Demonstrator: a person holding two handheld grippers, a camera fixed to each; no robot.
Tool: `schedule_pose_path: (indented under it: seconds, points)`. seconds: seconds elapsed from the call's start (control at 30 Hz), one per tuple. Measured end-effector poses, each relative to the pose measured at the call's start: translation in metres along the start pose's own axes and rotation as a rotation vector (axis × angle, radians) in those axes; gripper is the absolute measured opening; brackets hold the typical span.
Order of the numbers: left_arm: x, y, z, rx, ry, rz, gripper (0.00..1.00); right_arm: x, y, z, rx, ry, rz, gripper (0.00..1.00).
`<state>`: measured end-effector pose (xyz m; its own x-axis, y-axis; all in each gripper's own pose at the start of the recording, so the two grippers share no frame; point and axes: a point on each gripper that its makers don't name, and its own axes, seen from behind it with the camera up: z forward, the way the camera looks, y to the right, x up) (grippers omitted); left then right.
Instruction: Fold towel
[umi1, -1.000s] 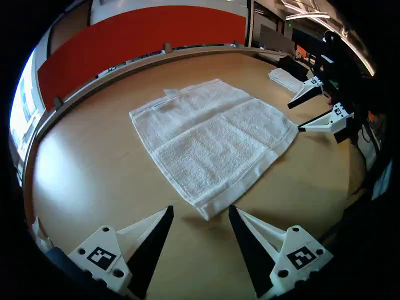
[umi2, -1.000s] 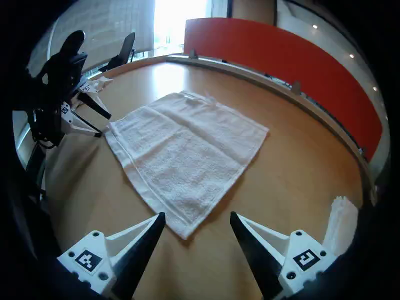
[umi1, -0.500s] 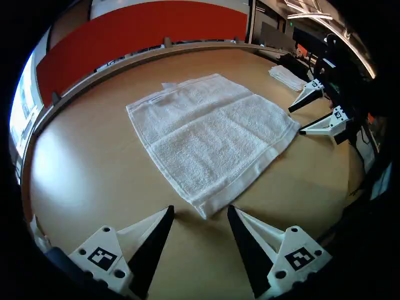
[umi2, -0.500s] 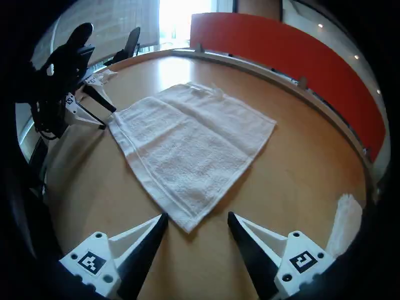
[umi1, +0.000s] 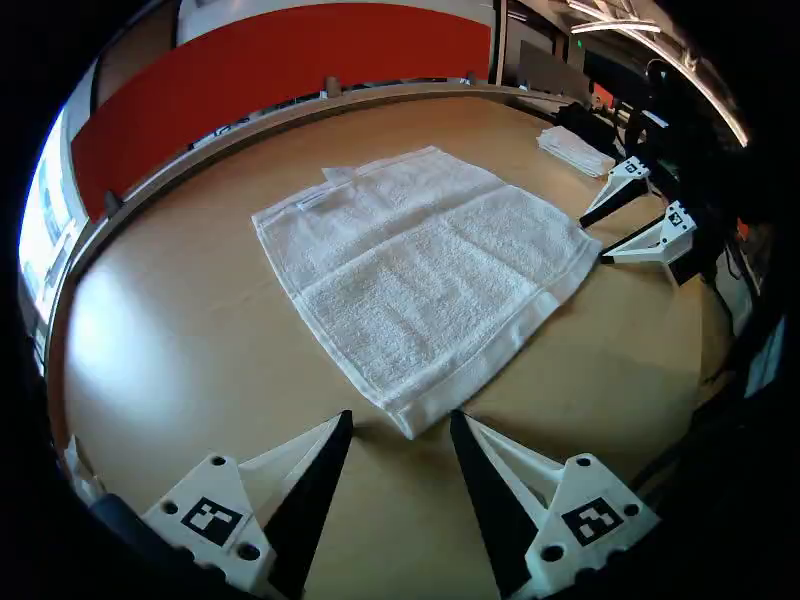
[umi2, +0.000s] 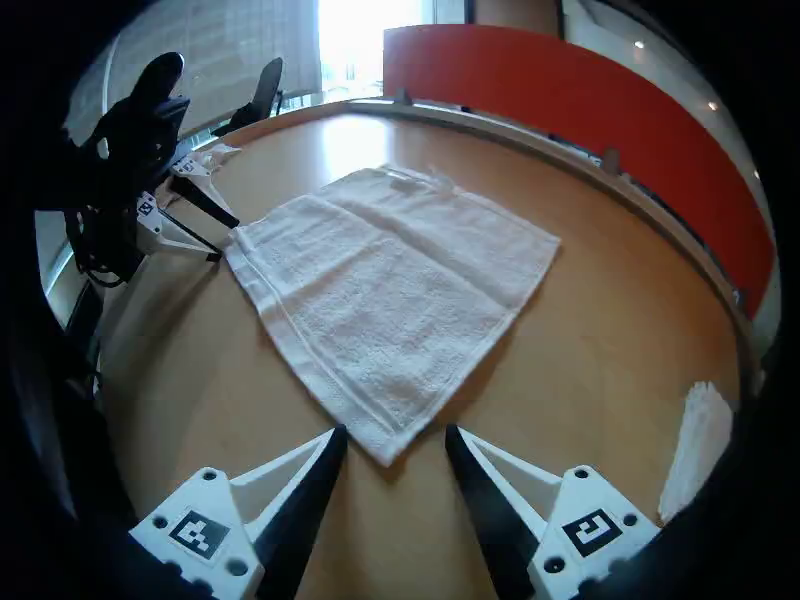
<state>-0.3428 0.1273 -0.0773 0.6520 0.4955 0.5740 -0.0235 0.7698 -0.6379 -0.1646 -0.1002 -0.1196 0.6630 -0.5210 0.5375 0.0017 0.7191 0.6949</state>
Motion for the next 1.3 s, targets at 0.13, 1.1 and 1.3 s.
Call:
schedule_pose_path:
  seconds: [0.13, 1.1, 1.3]
  points:
    - [0.000, 0.000, 0.001, 0.004, -0.004, -0.007, 0.66, 0.001, -0.002, 0.001, 0.007, 0.001, -0.005, 0.64]
    - [0.003, -0.005, 0.001, 0.018, -0.016, -0.062, 0.09, 0.005, -0.005, 0.002, 0.007, -0.015, 0.000, 0.14]
    - [0.002, -0.004, 0.001, 0.006, -0.025, -0.074, 0.07, 0.007, -0.005, 0.002, 0.014, -0.018, 0.004, 0.13]
